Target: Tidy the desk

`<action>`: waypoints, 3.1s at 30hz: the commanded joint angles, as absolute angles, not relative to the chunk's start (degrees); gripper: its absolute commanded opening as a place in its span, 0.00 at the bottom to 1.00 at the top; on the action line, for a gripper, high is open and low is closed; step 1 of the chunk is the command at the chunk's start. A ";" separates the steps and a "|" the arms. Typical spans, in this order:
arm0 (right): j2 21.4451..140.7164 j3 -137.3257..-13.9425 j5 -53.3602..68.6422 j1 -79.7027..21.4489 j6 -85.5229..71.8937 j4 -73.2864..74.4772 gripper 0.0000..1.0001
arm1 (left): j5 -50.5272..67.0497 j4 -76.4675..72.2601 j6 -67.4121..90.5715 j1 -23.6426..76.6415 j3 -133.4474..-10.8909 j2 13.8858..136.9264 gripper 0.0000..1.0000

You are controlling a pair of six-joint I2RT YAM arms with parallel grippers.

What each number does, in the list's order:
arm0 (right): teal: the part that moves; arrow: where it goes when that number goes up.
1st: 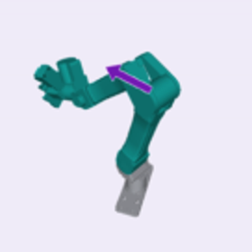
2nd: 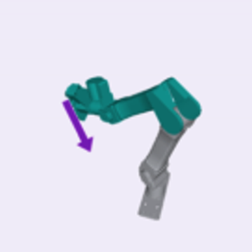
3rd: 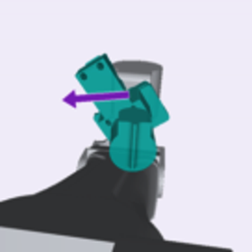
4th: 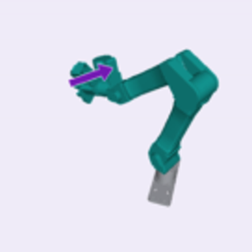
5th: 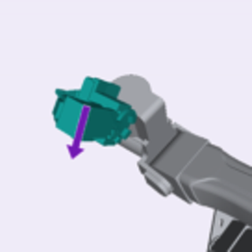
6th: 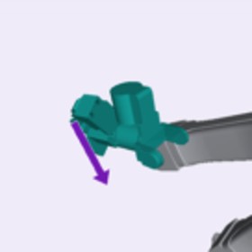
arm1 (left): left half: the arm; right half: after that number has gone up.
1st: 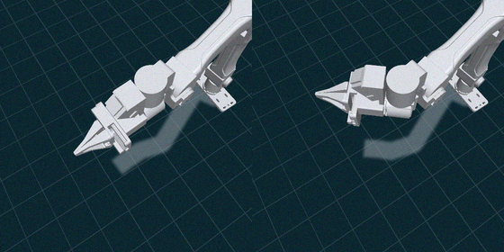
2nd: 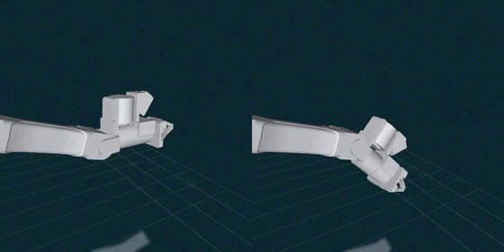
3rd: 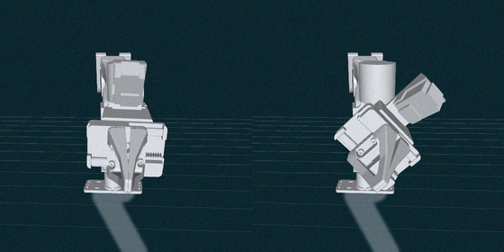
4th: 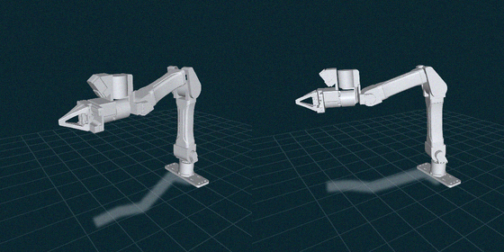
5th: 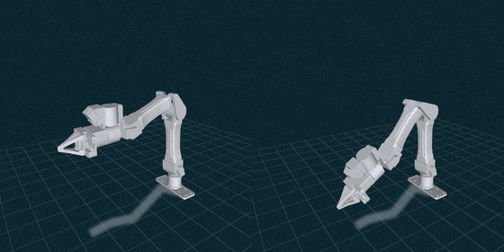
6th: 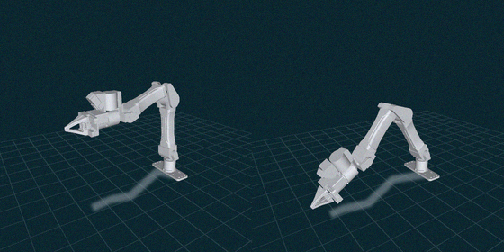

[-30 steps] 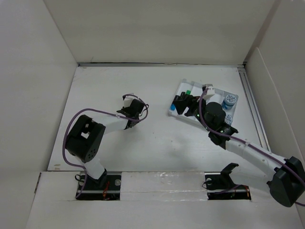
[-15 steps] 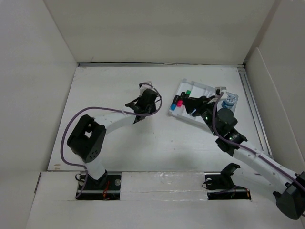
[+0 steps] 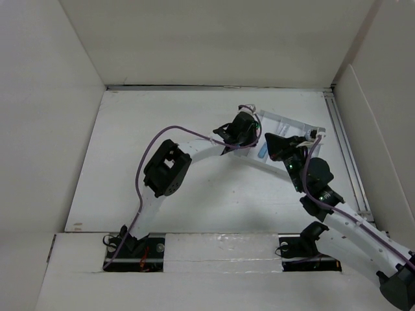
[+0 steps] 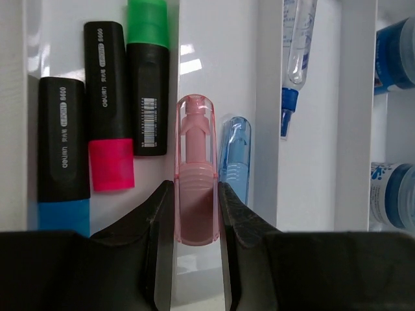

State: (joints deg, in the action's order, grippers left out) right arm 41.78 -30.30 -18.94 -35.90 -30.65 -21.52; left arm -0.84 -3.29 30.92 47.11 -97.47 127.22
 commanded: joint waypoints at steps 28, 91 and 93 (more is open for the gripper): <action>38.06 -28.91 -22.85 -35.60 -30.76 -25.75 0.04 | -4.73 -6.83 27.77 42.81 -85.19 112.79 0.37; 53.26 -35.24 -12.39 -35.60 -28.13 -24.52 0.59 | -2.82 -3.51 38.32 19.07 -49.66 95.01 0.01; 52.82 -35.33 -12.13 -35.60 -28.04 -24.17 0.59 | 3.24 -7.62 38.41 19.07 -47.56 94.48 0.00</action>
